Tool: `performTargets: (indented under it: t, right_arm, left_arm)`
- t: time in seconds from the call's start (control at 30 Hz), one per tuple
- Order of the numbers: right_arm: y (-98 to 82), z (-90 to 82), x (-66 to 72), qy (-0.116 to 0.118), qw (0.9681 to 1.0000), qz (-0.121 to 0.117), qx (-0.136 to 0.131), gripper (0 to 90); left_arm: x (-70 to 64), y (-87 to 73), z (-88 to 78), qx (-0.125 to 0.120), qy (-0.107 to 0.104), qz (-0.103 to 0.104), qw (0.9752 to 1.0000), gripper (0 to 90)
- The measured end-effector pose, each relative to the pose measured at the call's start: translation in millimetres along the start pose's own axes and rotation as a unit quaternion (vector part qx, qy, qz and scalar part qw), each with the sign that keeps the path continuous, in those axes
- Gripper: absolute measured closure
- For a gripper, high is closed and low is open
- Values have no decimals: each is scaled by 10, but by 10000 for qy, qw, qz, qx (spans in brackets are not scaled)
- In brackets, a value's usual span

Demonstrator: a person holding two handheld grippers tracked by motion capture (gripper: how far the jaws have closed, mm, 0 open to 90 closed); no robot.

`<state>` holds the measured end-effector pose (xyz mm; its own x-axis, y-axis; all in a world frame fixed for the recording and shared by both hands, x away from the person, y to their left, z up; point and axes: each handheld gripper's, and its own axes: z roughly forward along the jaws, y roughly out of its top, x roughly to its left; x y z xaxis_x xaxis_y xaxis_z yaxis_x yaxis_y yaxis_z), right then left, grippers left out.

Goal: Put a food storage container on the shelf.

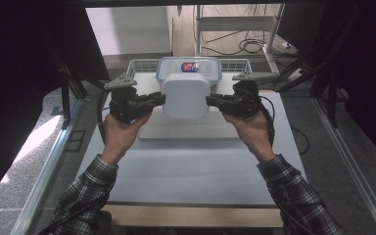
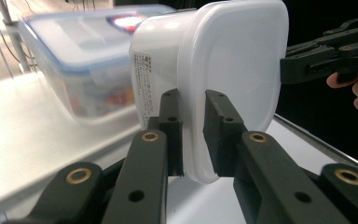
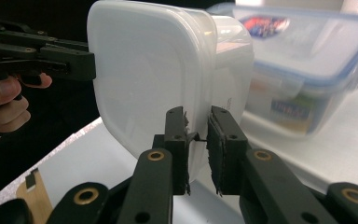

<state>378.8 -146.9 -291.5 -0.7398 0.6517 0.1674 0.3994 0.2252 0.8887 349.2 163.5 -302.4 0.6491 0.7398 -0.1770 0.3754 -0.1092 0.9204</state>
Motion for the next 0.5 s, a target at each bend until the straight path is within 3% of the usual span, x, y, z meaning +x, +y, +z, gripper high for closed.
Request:
performTargets:
  t: [0.5]
  right_arm:
    - [606,-62,-49,-194,9995,-33,-260,790]
  left_arm:
    - [177,570,26,-160,-75,-79,9998,780]
